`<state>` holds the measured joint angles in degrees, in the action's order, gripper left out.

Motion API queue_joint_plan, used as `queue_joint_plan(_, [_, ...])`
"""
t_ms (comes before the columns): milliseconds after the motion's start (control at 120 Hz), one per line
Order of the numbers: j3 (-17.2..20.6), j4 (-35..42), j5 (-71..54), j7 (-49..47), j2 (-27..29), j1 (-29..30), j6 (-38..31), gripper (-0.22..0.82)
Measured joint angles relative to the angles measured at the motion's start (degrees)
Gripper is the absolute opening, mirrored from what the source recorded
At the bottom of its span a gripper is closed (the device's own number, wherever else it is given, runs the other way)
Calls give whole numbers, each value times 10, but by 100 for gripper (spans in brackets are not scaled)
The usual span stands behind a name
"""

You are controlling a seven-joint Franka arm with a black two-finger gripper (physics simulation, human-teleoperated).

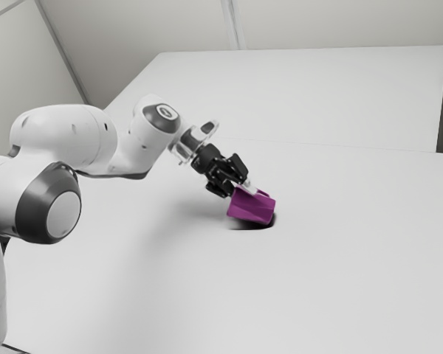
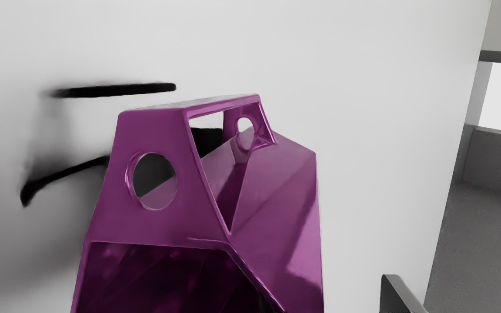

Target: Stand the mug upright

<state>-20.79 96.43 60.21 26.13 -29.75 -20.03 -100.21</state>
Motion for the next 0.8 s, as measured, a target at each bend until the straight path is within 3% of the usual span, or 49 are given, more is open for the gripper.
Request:
queue_joint_plan(117, [0,-9,4,1,0,-6,-3,-2])
queue_joint_plan(258, [0,-11,11,3,-1,-11,-5,-11])
queue_joint_plan(633, [-3,-13,4,4,15,-13,-3,-17])
queue_joint_plan(800, [0,-1,-79,1,70,-16,-19,-18])
